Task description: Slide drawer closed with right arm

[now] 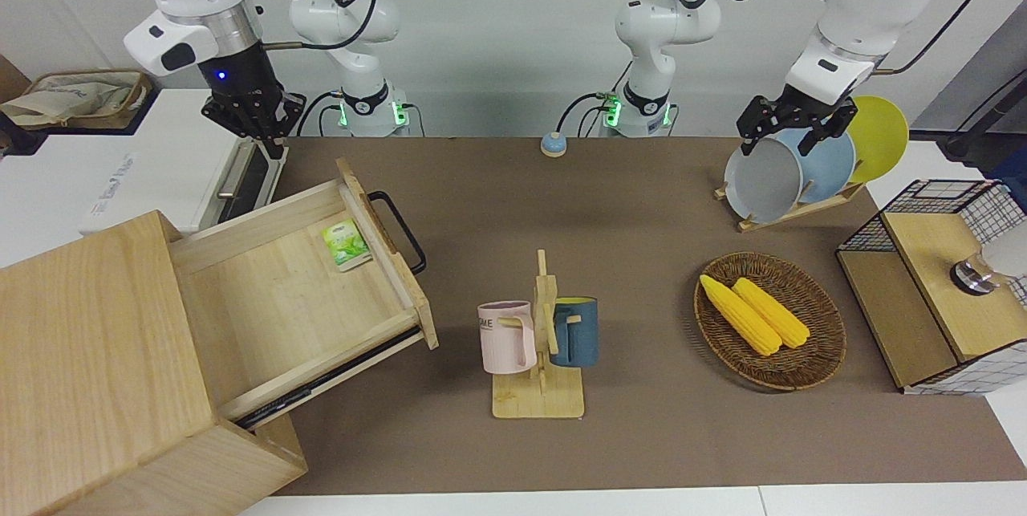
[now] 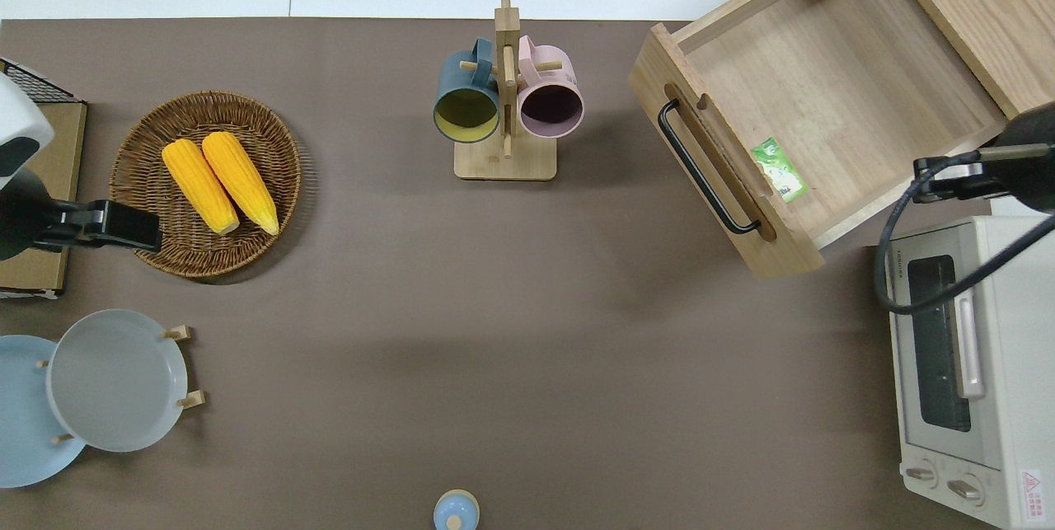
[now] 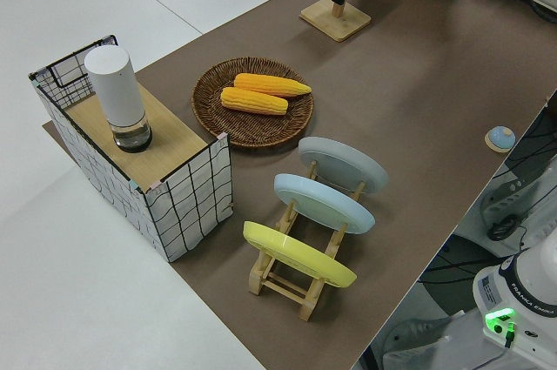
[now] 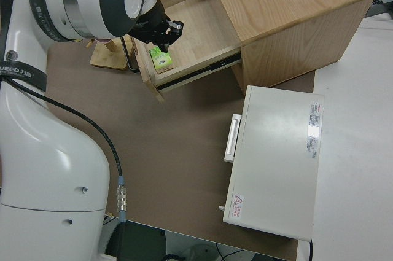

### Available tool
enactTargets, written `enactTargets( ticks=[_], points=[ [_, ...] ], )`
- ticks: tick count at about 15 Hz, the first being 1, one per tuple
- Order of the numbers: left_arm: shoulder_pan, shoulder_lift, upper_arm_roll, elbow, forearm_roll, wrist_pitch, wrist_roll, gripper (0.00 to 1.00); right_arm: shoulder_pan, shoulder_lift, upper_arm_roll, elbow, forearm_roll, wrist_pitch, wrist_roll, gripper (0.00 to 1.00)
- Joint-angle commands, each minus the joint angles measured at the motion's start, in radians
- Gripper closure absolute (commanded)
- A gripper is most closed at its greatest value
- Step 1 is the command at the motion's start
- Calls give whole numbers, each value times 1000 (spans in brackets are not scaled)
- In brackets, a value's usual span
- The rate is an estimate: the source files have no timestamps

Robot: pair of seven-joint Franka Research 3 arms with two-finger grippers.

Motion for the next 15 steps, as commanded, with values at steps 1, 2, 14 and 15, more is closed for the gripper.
enactTargets(
  ticks=[1, 2, 14, 15],
  points=[
    [4, 11, -6, 26, 17, -20, 10, 7, 57, -5, 0, 30, -25, 13, 35, 1000],
    [4, 11, -6, 26, 17, -20, 10, 7, 75, -5, 2, 32, -31, 14, 77, 1000],
    [4, 11, -6, 26, 17, -20, 10, 7, 381, 67, 8, 37, -132, 51, 663, 1000],
    [4, 11, -6, 24, 17, -20, 10, 7, 382, 77, 8, 34, -131, 59, 702, 1000]
  ],
)
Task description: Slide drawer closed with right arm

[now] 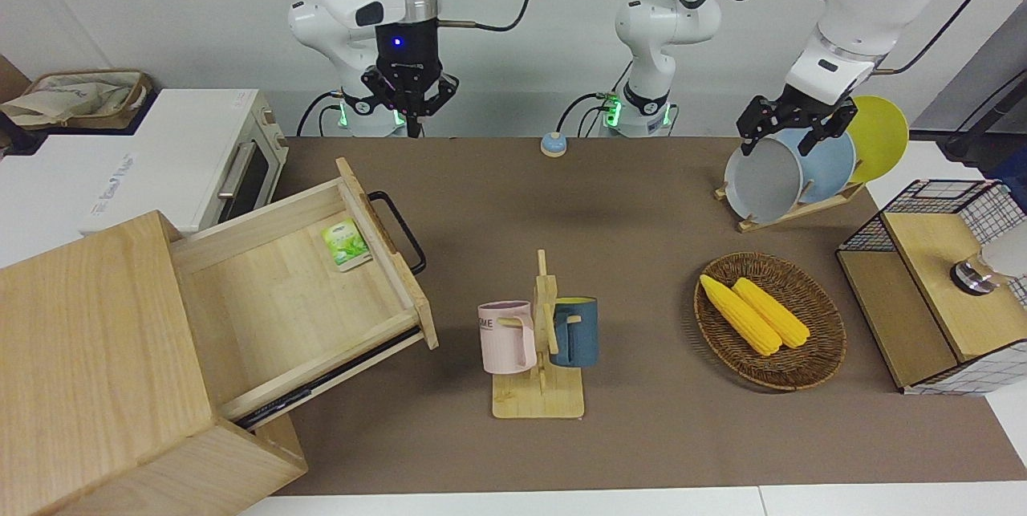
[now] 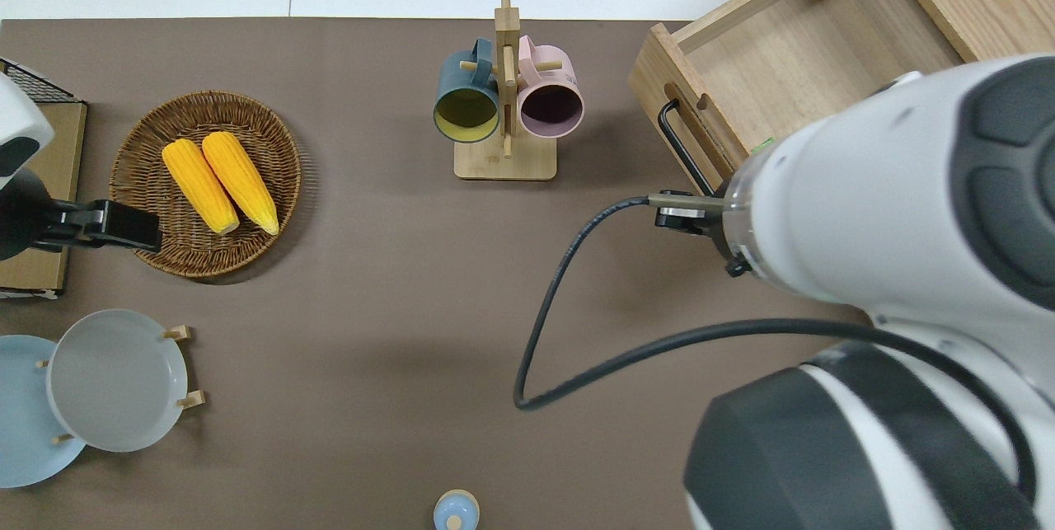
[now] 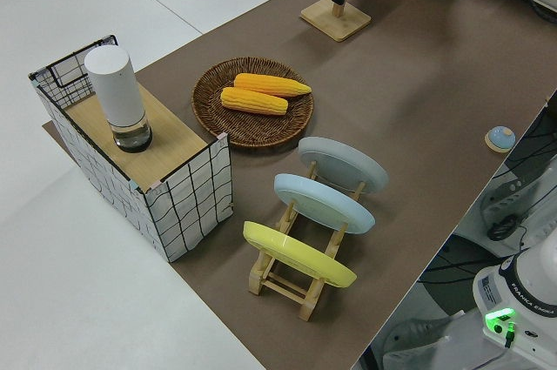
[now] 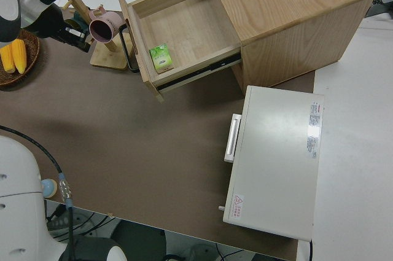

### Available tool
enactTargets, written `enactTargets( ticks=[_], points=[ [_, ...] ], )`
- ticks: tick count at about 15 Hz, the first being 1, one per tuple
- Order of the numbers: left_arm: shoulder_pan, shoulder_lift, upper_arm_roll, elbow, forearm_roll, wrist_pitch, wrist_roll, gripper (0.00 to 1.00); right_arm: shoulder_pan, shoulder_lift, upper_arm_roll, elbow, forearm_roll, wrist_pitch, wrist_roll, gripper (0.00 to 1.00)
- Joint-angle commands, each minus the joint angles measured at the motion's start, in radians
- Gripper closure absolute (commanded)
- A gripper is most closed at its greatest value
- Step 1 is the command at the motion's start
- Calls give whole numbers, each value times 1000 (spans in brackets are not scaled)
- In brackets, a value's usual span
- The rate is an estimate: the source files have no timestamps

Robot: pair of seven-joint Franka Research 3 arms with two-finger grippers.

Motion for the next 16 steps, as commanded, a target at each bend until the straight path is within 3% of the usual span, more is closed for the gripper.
enactTargets(
  ticks=[1, 5, 8, 11, 13, 16],
  points=[
    [4, 11, -6, 24, 17, -20, 10, 7, 12, 56, -5, 0, -11, 31, 137, 1000],
    [4, 11, -6, 26, 17, -20, 10, 7, 21, 109, -2, 0, 12, 57, 275, 1000],
    [4, 11, -6, 26, 17, -20, 10, 7, 18, 138, -2, -21, 77, 101, 421, 1000],
    [4, 11, -6, 26, 17, -20, 10, 7, 18, 149, -2, -106, 137, 199, 579, 1000],
    [4, 11, -6, 24, 17, -20, 10, 7, 13, 175, -3, -115, 137, 218, 625, 1000],
    [4, 11, -6, 26, 17, -20, 10, 7, -11, 179, -11, -158, 131, 253, 674, 1000]
  ],
)
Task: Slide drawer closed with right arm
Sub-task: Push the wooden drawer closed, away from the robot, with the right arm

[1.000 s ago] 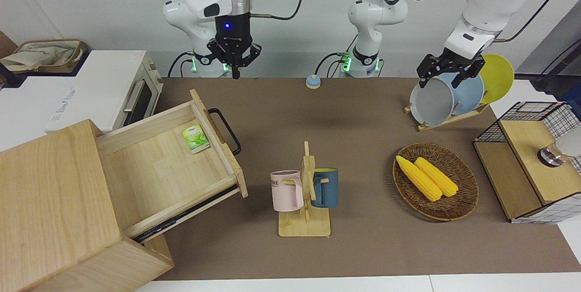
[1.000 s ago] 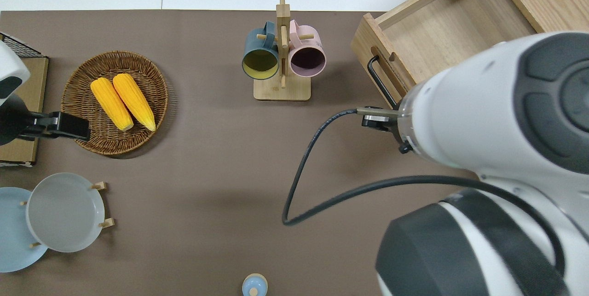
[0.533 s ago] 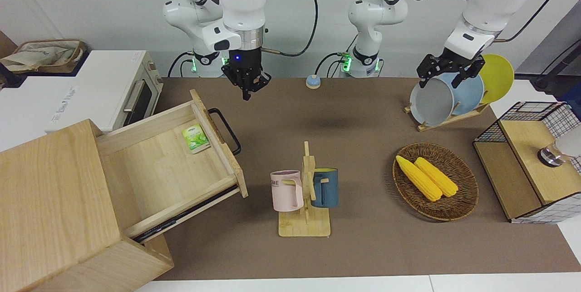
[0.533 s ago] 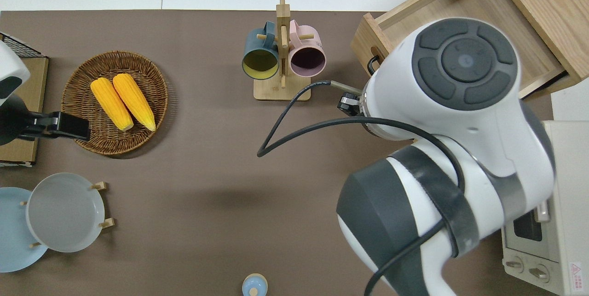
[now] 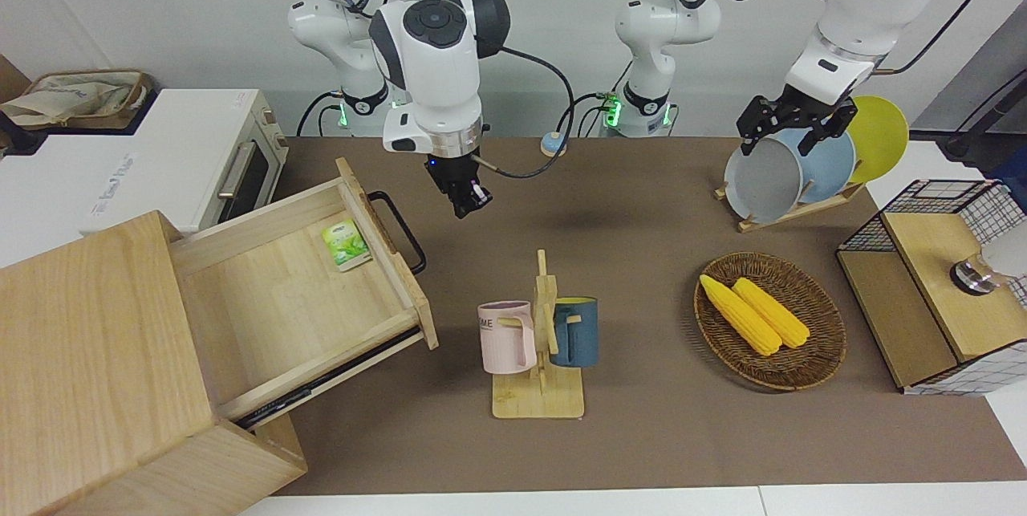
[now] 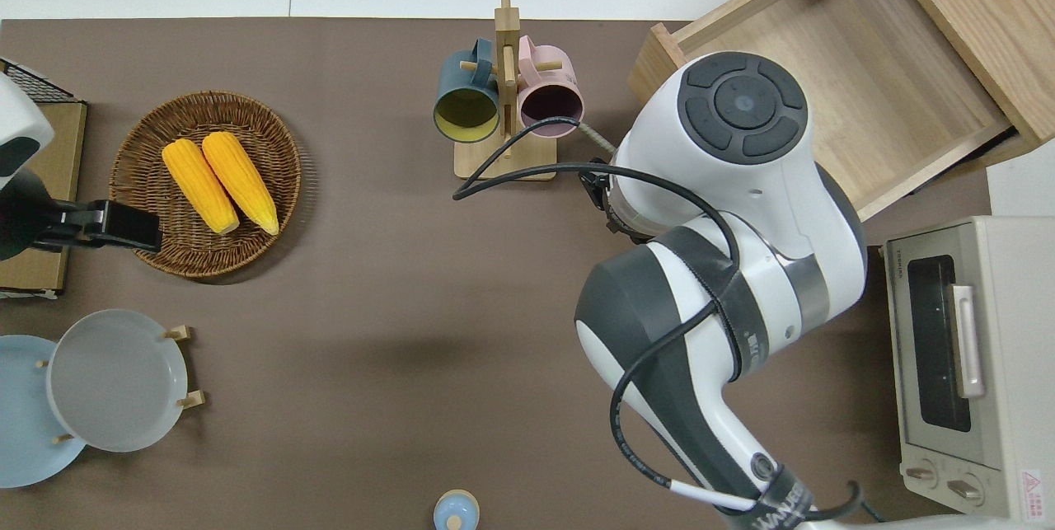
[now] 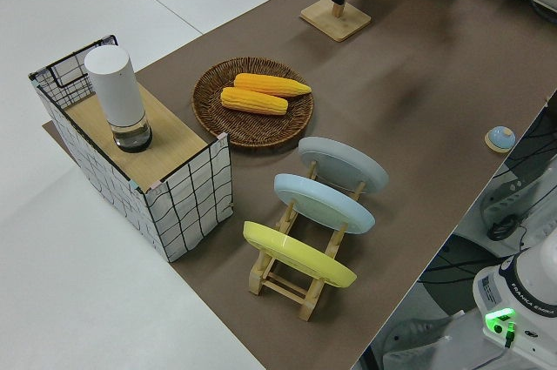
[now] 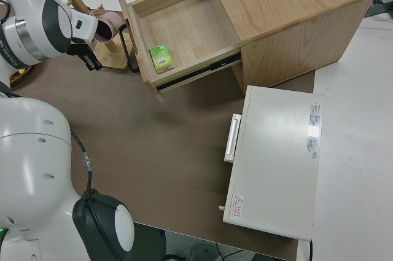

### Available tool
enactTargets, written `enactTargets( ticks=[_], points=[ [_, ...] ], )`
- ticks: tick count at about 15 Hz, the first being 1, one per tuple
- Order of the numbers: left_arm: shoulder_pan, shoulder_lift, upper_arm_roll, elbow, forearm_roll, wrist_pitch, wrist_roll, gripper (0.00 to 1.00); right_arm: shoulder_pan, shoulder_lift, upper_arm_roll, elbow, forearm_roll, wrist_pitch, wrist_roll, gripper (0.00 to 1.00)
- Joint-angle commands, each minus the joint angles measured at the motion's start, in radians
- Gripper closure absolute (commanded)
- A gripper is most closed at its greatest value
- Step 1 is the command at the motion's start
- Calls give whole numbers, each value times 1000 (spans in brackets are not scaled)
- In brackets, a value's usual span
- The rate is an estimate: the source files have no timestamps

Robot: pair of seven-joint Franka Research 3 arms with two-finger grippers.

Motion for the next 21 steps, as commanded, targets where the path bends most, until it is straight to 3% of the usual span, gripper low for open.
enactTargets(
  ticks=[1, 7, 15, 21],
  points=[
    [4, 11, -6, 24, 17, -20, 10, 7, -31, -3, 2, -46, 7, 53, 81, 1000],
    [4, 11, -6, 26, 17, -20, 10, 7, -57, 46, -3, -44, -54, 74, 96, 1000],
    [4, 11, -6, 26, 17, -20, 10, 7, -101, 75, -4, -41, -71, 180, 96, 1000],
    [4, 11, -6, 26, 17, -20, 10, 7, -173, 90, -9, -34, -79, 196, 89, 1000]
  ],
)
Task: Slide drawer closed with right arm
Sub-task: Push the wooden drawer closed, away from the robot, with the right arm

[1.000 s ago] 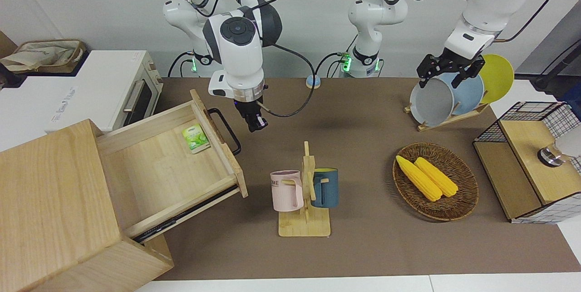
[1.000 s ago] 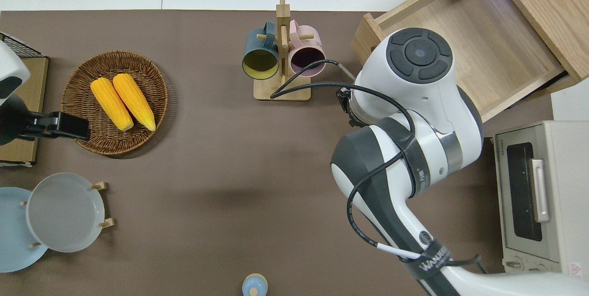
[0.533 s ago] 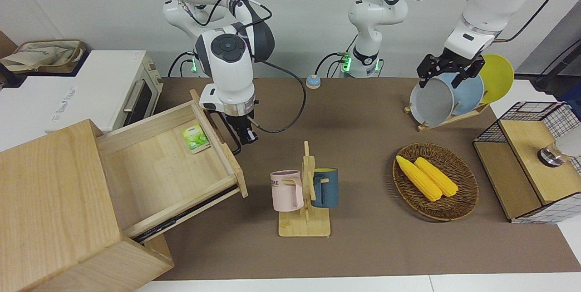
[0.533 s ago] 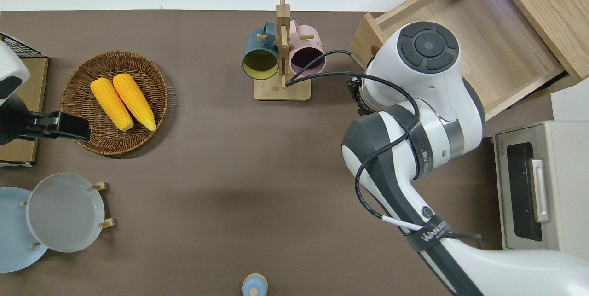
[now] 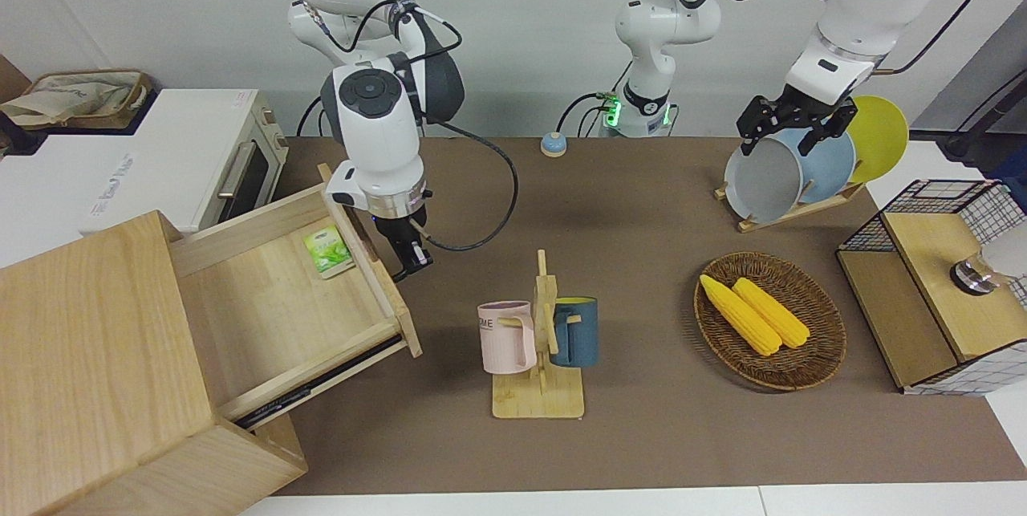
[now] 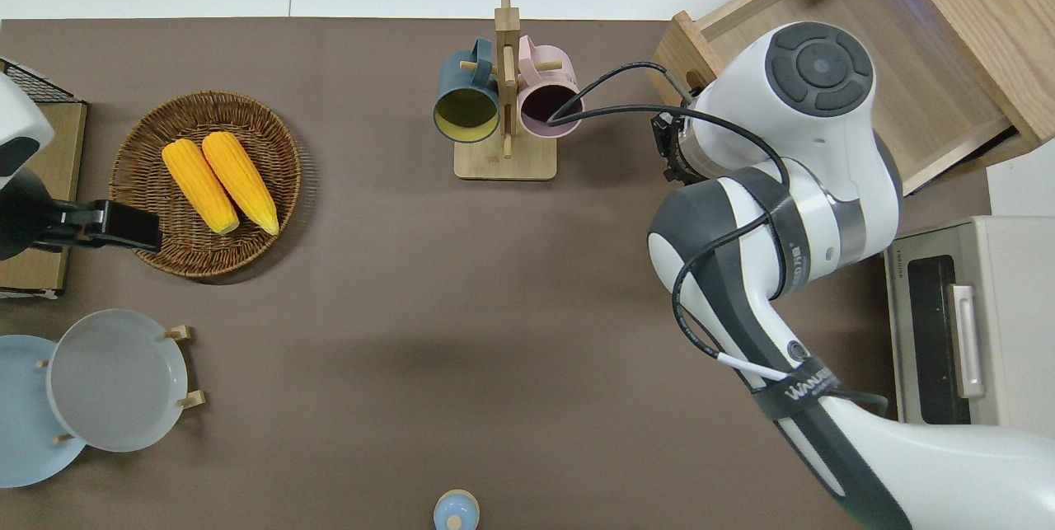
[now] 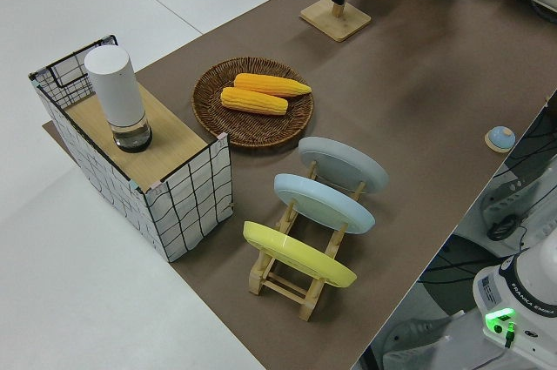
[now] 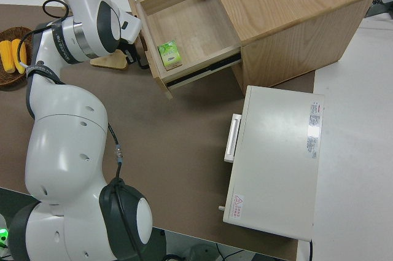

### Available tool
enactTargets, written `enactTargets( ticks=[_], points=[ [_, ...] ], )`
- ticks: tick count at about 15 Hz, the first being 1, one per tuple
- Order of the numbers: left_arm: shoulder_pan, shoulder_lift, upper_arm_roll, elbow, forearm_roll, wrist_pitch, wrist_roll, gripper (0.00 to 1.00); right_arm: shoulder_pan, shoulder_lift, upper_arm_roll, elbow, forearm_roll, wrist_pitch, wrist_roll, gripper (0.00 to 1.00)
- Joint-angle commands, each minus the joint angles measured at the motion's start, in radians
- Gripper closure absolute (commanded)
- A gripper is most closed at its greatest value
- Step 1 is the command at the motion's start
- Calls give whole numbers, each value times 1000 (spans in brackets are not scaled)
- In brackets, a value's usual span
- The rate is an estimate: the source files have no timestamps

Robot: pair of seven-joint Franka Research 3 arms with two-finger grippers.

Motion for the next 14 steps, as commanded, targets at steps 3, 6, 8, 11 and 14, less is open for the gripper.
enactTargets(
  ticks=[3, 6, 8, 11, 14],
  points=[
    [4, 11, -6, 26, 17, -20, 10, 7, -94, 28, 12, 14, -60, 23, -57, 1000],
    [4, 11, -6, 24, 17, -20, 10, 7, -137, 34, 12, 31, -66, 59, -174, 1000],
    [4, 11, -6, 26, 17, -20, 10, 7, -155, 37, 12, 31, -75, 70, -223, 1000],
    [4, 11, -6, 26, 17, -20, 10, 7, -186, 56, 12, 38, -80, 142, -231, 1000],
    [4, 11, -6, 26, 17, -20, 10, 7, -204, 71, 12, 57, -89, 161, -232, 1000]
  ],
)
